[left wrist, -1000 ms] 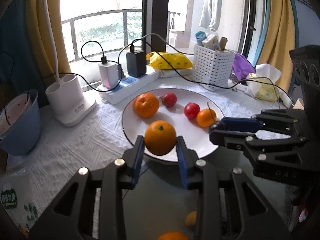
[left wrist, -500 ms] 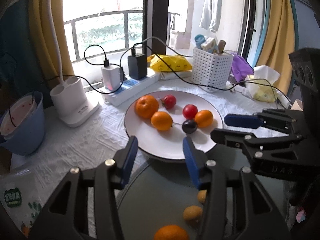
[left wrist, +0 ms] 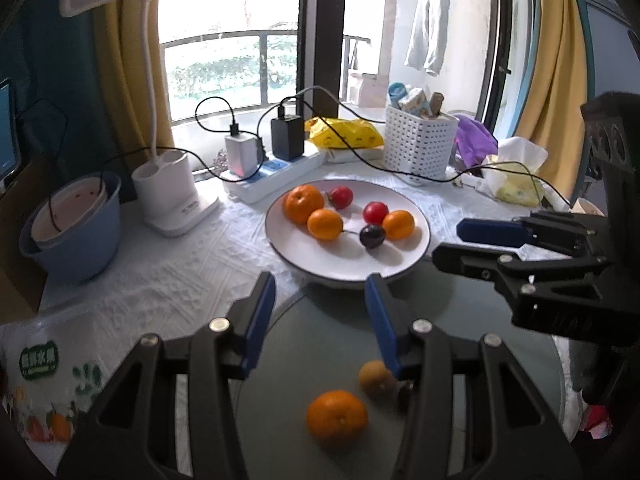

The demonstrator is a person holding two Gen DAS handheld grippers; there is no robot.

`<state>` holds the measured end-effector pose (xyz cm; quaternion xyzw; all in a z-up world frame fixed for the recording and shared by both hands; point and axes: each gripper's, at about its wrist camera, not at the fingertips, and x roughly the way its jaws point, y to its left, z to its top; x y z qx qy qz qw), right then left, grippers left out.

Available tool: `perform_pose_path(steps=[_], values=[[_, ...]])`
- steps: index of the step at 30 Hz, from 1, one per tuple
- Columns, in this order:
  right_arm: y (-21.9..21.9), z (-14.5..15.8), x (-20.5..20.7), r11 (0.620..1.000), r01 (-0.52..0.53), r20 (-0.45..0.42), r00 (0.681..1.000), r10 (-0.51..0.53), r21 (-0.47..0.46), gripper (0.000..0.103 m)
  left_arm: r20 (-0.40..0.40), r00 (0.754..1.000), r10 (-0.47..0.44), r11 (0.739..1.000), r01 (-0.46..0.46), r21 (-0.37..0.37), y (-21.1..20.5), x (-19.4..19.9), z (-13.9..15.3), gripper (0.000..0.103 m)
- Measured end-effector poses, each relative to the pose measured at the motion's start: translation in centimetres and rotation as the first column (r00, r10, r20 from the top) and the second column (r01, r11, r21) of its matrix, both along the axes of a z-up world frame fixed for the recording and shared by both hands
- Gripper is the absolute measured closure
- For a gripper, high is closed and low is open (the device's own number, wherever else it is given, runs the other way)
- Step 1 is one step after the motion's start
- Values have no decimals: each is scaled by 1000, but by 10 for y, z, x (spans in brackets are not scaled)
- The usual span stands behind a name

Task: Organize fruits
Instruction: 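Move both open tools back over the remaining fruits on the lazy susan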

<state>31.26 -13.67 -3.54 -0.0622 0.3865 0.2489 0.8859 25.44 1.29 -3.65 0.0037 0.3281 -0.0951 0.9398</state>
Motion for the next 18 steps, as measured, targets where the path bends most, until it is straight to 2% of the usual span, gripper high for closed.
perform_pose_path(steps=[18], values=[[15,-9,-40,1000,-28,-17,999,28,-14,60,-24,999,35,999,-36,-28,16,-48,-16,55]])
